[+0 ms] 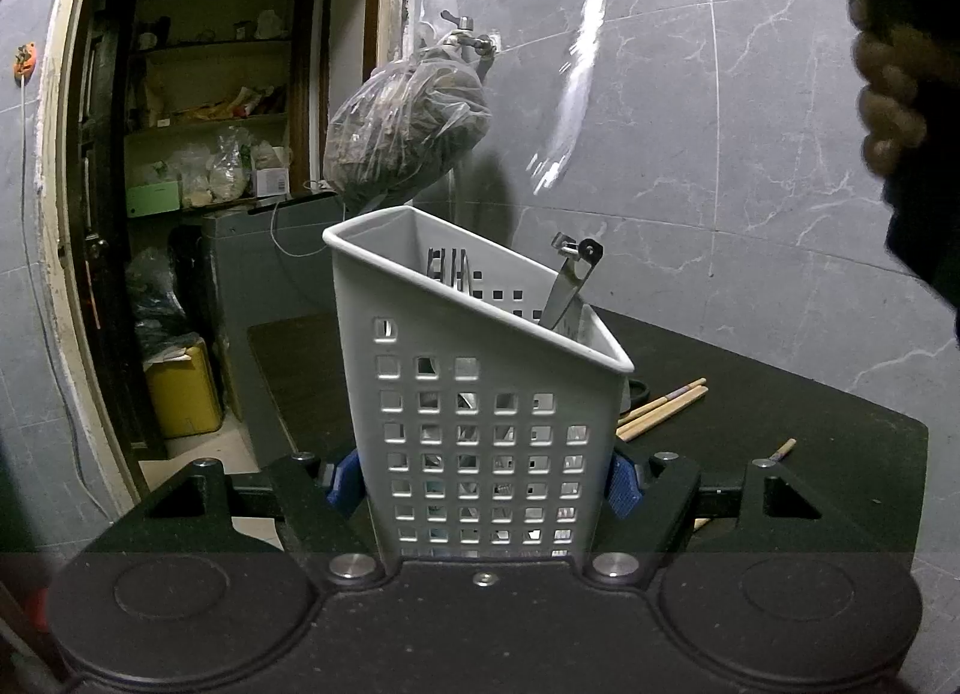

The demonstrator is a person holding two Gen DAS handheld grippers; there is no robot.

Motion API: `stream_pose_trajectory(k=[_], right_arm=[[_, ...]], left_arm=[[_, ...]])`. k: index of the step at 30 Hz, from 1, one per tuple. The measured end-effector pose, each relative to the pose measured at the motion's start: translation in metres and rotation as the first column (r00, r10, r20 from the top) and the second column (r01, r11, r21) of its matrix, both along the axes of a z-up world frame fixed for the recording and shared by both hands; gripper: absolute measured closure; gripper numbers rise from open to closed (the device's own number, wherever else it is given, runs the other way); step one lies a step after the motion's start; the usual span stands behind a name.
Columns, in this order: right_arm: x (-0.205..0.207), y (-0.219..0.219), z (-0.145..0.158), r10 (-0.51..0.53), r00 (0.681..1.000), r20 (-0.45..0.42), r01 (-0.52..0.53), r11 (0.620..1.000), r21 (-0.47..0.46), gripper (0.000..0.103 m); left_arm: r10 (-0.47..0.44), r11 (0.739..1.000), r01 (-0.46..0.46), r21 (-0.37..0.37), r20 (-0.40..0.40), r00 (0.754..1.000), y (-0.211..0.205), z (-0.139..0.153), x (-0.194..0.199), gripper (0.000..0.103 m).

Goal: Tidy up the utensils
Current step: 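Lift the silver spoon with the right tool above the caddy, then open the right tool to drop the silver spoon into the caddy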

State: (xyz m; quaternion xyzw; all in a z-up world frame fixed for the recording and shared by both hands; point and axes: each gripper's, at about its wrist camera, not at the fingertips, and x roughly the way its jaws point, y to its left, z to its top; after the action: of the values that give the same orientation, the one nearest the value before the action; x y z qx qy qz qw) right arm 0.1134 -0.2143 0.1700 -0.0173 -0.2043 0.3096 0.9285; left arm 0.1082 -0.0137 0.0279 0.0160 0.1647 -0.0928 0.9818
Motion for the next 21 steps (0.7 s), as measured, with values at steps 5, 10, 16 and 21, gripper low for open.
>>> stream_pose_trajectory(k=[5,10,16,21], right_arm=[[0.002,0.019,-0.014,0.072,0.996,-0.043,-0.073,0.997,-0.021,0.1],[-0.005,0.034,-0.033,0.03,0.999,-0.037,-0.034,0.995,-0.097,0.1],[-0.017,0.047,-0.067,-0.046,0.998,-0.045,0.039,0.988,-0.147,0.1],[-0.02,0.054,-0.082,-0.055,0.996,-0.067,0.044,0.987,-0.157,0.1]], left_arm=[[-0.002,1.0,0.002,-0.001,0.0,1.0,0.001,-0.001,0.001,0.027],[0.003,1.0,-0.003,-0.001,-0.001,1.0,0.002,-0.001,0.0,0.027],[0.005,1.0,-0.005,-0.006,-0.007,1.0,0.003,-0.001,0.0,0.027],[0.012,1.0,-0.012,-0.004,-0.009,1.0,0.004,-0.001,0.003,0.027]])
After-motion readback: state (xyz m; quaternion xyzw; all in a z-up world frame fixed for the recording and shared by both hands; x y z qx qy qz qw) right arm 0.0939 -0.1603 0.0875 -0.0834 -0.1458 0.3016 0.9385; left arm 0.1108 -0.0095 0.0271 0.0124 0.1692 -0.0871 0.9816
